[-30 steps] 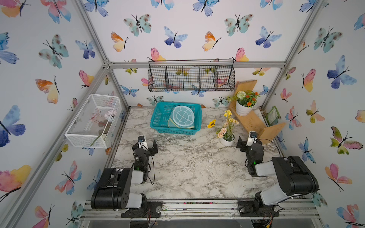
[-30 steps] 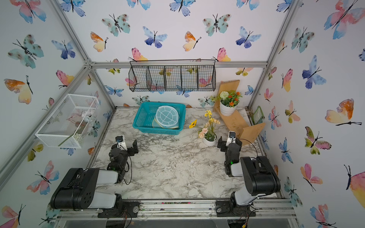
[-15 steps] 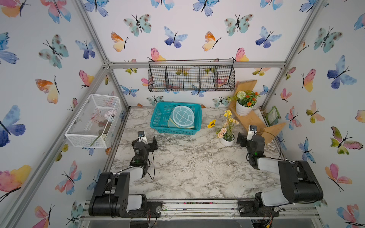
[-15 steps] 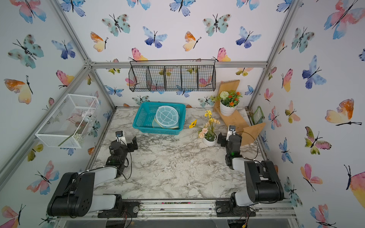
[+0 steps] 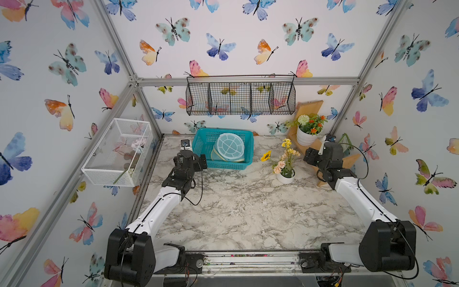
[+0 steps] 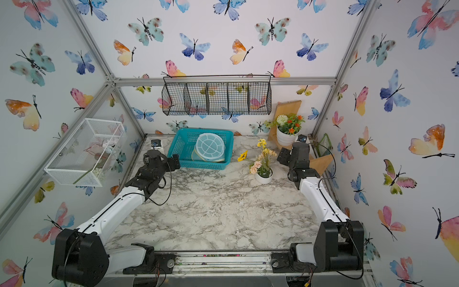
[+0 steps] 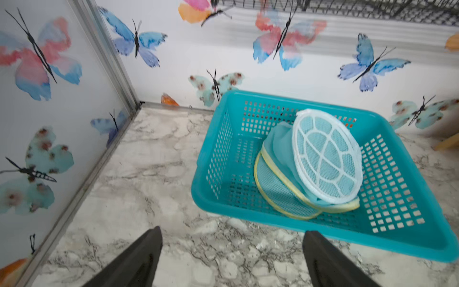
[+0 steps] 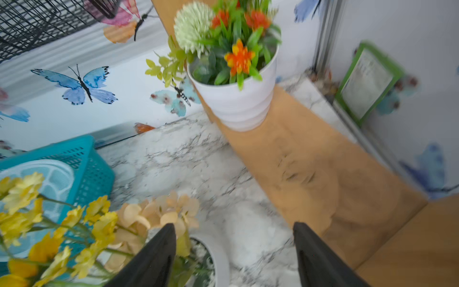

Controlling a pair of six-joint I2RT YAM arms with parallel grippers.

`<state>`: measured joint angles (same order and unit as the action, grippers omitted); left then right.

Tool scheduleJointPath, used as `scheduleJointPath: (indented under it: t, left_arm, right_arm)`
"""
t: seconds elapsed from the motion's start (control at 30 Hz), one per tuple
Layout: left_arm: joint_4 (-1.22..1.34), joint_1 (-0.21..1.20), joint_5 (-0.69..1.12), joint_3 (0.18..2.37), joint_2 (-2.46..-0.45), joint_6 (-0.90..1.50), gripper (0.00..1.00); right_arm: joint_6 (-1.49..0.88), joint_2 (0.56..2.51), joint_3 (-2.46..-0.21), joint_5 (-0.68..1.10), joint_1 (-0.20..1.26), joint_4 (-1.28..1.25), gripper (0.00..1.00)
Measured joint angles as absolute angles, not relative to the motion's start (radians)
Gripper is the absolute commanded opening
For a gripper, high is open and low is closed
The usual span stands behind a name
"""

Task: Turn the laundry bag inside out
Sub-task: Pick up the distractor at the center of the board.

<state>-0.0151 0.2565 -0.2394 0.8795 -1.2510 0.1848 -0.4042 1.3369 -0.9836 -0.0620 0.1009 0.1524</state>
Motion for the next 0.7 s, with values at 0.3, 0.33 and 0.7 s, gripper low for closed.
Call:
scheduleJointPath:
  t: [0.3,0.33,0.7]
  left_arm:
    - [-0.309,0.290,-0.196,0.939,-1.250,0.353,0.95]
    - [-0.328,0.290,-0.191,0.941,-1.248,0.365,0.95]
    - [-0.437,0.290,-0.176,0.957,-1.216,0.414,0.94]
  right_arm:
    - [-0.607,1.333,-0.935,0.159,0.157,0.425,0.59]
    - [-0.618,1.354,-0.949,0.167,0.157,0.446,0.59]
    - [-0.704,1.666,-1.181,0.158,0.157,0.551,0.55]
